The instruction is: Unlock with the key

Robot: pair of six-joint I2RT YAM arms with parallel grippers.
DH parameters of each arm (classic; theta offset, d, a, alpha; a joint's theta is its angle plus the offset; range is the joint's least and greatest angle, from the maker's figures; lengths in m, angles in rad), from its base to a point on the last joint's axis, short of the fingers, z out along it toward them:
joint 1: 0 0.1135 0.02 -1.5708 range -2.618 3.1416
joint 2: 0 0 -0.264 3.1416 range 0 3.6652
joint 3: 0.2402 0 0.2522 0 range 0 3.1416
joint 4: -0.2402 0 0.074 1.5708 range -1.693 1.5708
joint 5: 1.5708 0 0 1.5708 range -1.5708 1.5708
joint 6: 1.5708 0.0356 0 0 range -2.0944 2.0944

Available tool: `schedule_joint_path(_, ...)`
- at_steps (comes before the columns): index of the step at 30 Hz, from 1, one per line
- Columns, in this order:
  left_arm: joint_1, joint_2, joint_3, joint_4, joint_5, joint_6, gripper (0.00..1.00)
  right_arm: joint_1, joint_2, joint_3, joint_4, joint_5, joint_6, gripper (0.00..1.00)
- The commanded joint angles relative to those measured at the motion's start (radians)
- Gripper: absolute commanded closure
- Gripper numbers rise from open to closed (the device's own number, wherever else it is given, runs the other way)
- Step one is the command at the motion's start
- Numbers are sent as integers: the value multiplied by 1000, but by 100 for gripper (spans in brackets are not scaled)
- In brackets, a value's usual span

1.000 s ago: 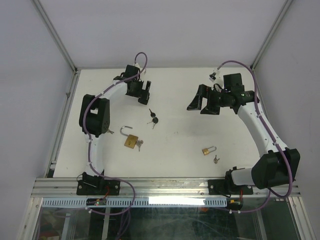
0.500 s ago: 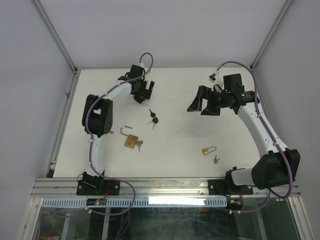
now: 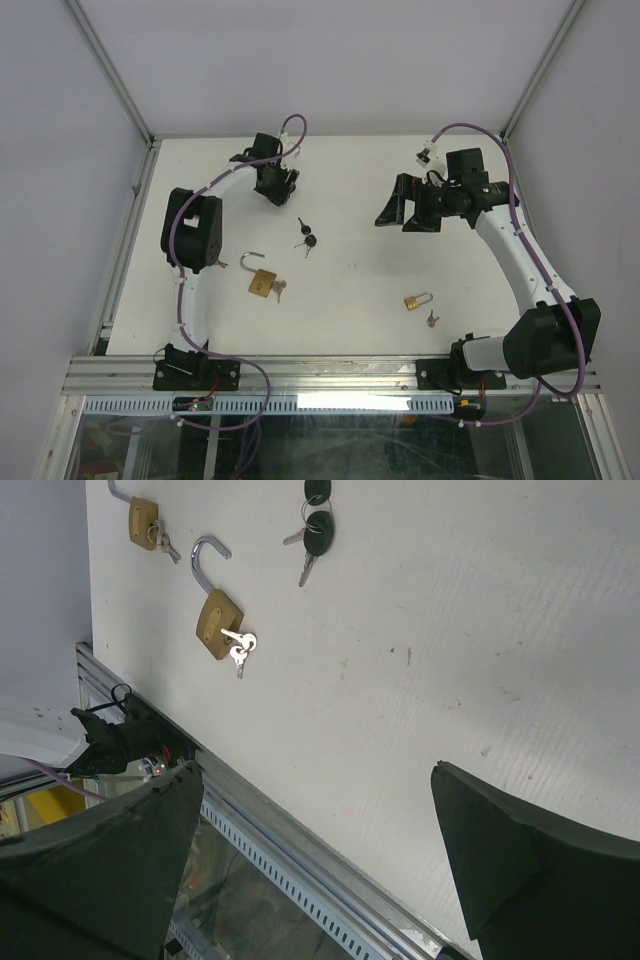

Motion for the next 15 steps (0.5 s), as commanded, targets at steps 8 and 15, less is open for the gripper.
schedule_joint_path(8, 13, -64, -28, 14, 256, -52, 100, 4, -29, 58, 1, -20, -34, 0)
schedule_joint_path(15, 9, -360, -151, 223, 334, -369, 100, 5, -70, 107, 129, 40, 124, 3)
